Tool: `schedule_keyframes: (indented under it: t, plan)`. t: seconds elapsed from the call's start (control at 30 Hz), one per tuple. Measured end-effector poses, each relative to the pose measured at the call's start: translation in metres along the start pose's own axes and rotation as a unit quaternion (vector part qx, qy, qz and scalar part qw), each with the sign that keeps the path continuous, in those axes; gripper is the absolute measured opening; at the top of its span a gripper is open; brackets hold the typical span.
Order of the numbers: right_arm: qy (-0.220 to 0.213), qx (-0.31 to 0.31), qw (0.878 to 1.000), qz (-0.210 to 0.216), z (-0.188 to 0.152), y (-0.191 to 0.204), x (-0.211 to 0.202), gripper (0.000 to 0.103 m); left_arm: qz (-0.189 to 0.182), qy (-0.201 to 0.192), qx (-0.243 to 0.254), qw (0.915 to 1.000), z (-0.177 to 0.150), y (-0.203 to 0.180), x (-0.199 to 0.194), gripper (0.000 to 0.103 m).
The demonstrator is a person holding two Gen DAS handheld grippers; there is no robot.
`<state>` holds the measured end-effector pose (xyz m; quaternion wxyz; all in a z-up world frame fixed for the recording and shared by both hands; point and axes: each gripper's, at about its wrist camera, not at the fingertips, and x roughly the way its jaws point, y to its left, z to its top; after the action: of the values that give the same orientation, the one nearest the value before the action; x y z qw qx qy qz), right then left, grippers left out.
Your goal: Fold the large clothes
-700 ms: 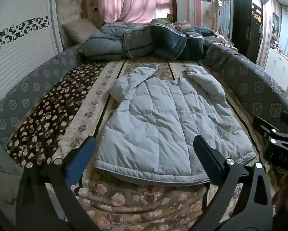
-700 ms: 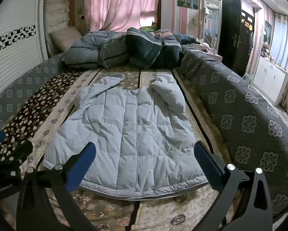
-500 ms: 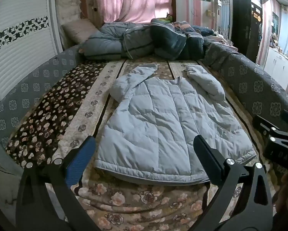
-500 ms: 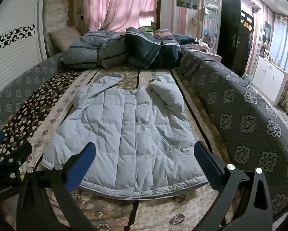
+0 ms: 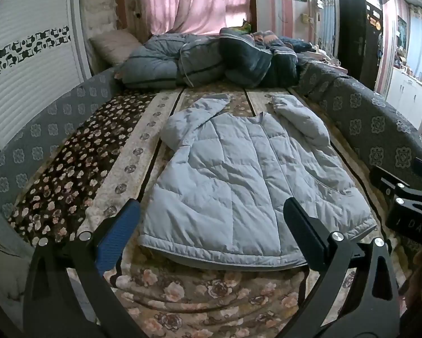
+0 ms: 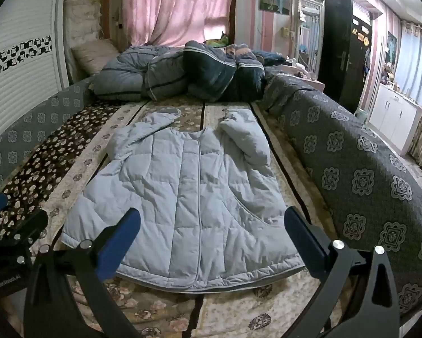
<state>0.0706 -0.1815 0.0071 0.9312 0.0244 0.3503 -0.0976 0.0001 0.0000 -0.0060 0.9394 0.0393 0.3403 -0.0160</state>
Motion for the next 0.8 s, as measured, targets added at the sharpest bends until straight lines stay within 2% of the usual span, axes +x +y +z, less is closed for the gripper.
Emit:
schedule_keyframes:
  t: [0.8]
  plan:
    - [0.002,0.001,1.0,0.006,-0.0009,-0.0013,0.0026,0.101,0.009,-0.004,0.005,0.9999,0.0017,0.0025,-0.0021,0.1]
